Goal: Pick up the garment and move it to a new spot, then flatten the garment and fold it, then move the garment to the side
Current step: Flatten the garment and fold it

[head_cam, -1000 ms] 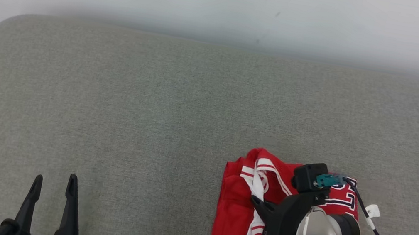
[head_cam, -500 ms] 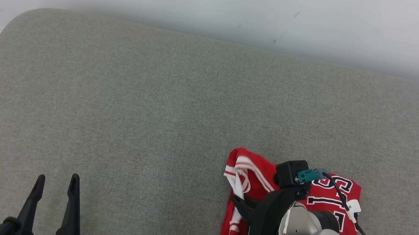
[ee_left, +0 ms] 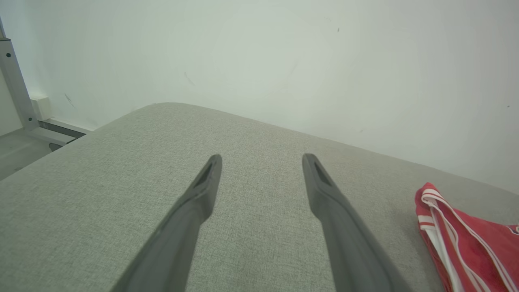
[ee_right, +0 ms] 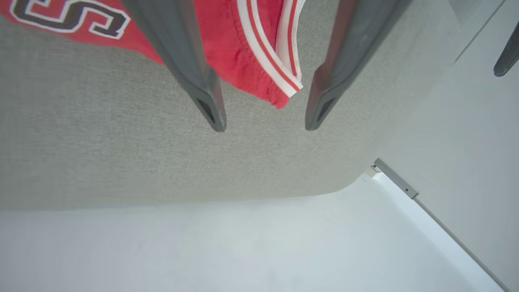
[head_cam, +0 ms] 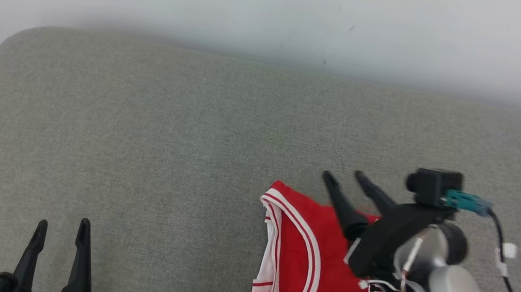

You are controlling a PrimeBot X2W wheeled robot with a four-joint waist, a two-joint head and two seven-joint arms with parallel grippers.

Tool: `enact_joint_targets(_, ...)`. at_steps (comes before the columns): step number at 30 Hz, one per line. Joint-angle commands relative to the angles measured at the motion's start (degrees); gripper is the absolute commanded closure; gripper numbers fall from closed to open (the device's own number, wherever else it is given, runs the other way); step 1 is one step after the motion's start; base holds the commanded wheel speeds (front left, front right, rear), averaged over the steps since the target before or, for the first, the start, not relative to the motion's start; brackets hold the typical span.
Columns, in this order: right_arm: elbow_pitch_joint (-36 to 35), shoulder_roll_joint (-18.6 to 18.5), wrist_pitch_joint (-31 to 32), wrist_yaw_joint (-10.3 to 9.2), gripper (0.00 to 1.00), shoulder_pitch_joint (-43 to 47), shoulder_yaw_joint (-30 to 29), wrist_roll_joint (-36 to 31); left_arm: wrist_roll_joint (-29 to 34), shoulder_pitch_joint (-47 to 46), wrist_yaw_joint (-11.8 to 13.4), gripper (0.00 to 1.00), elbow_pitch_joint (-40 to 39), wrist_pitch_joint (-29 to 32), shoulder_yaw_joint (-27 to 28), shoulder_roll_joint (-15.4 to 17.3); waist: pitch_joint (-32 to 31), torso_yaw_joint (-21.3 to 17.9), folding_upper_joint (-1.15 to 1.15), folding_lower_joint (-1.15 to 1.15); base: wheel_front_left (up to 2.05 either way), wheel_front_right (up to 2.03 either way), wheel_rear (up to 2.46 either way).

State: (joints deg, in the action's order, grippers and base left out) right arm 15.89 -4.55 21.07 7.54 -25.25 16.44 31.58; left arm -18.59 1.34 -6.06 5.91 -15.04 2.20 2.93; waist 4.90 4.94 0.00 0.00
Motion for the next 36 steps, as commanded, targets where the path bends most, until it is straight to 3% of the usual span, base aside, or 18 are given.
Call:
enact_joint_targets(1,-1.11,-1.75,-2.05,-0.13,0.00,2.09,-1.64,-1.96,0.33,0.85,-0.28,0.00,-0.02,-0.15,0.28,-0.09,-0.89,-0.70,0.00,0.00,0.00,0.00,0.00)
enact_joint_targets(11,-5.51,-6.56,-12.78,-0.13,0.00,12.27,-7.61,-11.11,0.43,2.11,-0.48,0.00,0.01,-0.15,1.39,-0.09,-2.67,-2.81,0.00,0.00,0.00,0.00,0.00)
enact_joint_targets(21,-5.57,-4.86,-26.32,-0.13,0.00,24.12,-15.29,-17.83,-0.25,3.22,-0.22,0.00,0.30,-0.15,1.31,-0.08,-4.11,-5.15,0.00,0.00,0.00,0.00,0.00)
enact_joint_targets(36,-0.10,-5.85,-35.30,-0.13,0.00,25.46,-13.44,-19.56,1.43,4.58,0.18,0.00,2.59,-0.15,2.15,-0.08,-7.37,-8.92,0.00,0.00,0.00,0.00,0.00)
